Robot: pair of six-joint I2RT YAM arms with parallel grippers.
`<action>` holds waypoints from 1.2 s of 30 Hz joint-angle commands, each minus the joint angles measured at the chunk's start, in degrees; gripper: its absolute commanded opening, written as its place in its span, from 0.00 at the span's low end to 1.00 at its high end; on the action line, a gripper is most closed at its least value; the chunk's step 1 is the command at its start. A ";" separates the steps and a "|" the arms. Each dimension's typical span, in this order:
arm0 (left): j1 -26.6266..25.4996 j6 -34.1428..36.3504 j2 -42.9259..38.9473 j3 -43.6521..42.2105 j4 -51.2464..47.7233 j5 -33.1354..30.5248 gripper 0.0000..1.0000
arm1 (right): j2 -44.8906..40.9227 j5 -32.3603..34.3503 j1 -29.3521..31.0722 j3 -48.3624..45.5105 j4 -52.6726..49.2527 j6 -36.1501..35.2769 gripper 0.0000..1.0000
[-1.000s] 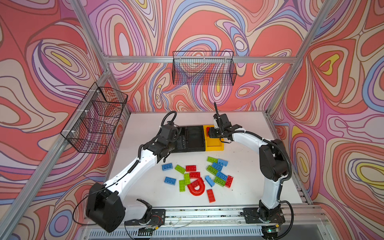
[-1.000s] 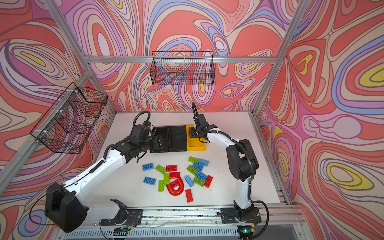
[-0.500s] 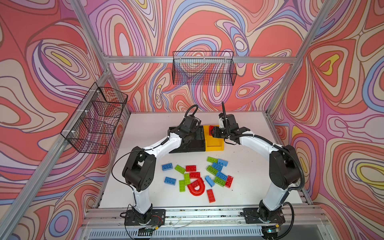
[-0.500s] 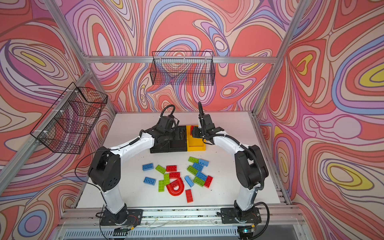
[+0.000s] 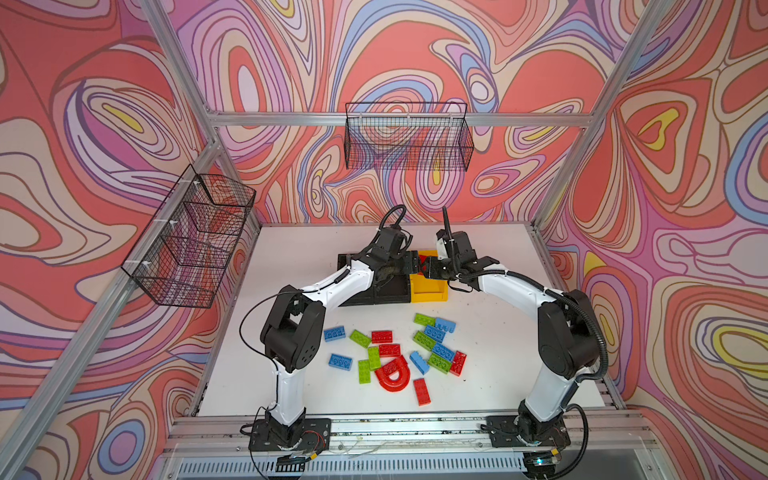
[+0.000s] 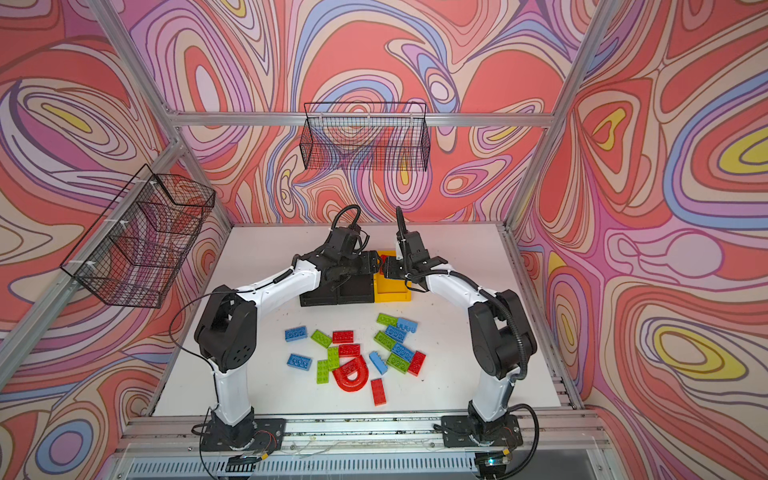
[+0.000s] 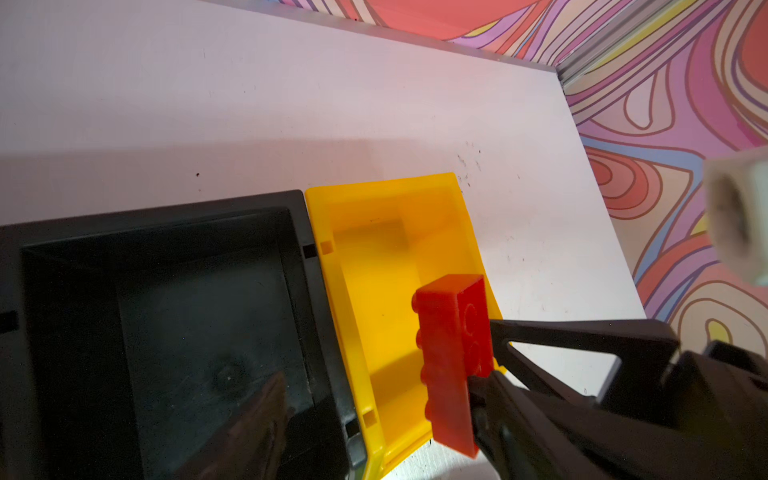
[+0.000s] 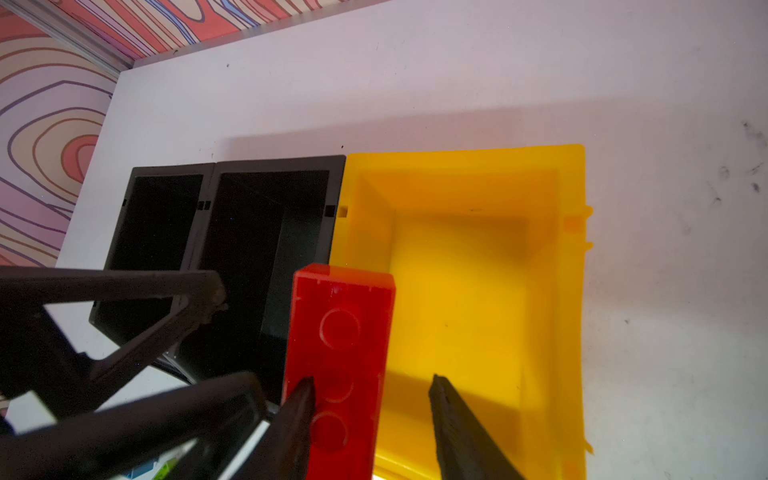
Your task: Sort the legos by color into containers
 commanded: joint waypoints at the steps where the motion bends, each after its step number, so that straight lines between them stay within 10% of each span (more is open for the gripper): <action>1: -0.37 -0.72 2.04 2.67 -0.69 0.72 0.77 | -3.33 -0.32 -0.33 -0.94 0.69 0.06 0.48; 17: 0.19 0.41 6.58 5.74 -2.35 -1.85 0.77 | -4.69 0.61 -0.42 -1.57 0.25 -0.21 0.48; 29: 9.81 8.10 -18.61 -9.15 -7.20 -8.85 0.80 | -7.55 4.81 -3.14 -2.56 -3.31 -1.82 0.47; 36: 11.15 39.57 -40.70 -22.90 -23.21 -15.17 0.90 | -8.73 3.53 -4.17 -4.91 -1.32 -2.40 0.52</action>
